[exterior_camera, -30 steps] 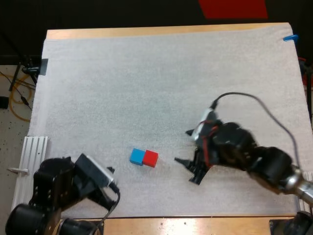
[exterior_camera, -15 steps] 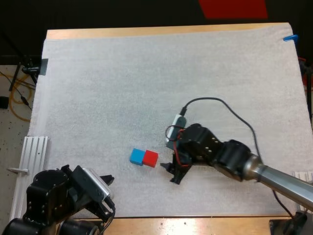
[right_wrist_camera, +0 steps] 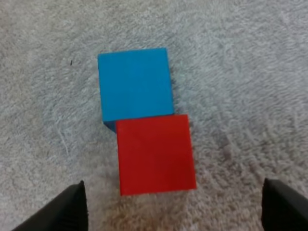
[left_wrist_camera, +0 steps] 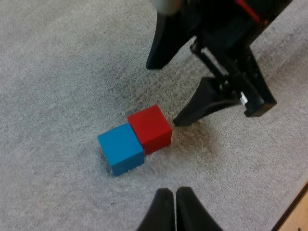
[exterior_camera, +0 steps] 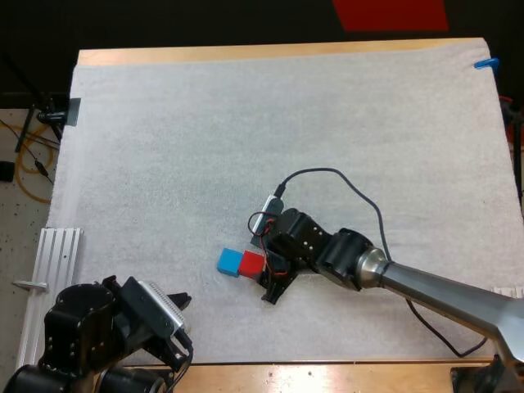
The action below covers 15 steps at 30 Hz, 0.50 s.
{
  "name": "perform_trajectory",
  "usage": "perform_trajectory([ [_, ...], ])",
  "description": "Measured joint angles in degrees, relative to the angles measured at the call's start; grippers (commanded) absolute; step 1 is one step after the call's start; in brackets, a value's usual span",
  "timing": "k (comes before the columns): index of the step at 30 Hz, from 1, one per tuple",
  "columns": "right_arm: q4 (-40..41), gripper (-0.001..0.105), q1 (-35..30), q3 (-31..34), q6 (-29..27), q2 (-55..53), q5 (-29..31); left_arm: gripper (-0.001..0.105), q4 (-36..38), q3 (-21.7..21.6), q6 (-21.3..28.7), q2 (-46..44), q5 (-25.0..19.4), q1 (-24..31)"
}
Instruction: Stack red cube on blue cube
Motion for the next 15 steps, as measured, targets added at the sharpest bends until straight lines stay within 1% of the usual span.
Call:
perform_trajectory([
  [15, -4.4, 0.071, 0.0, 0.0, 0.5, 6.5, -2.0, 0.000, 0.0, 0.0, 0.0, 0.0, 0.0, 0.0],
])
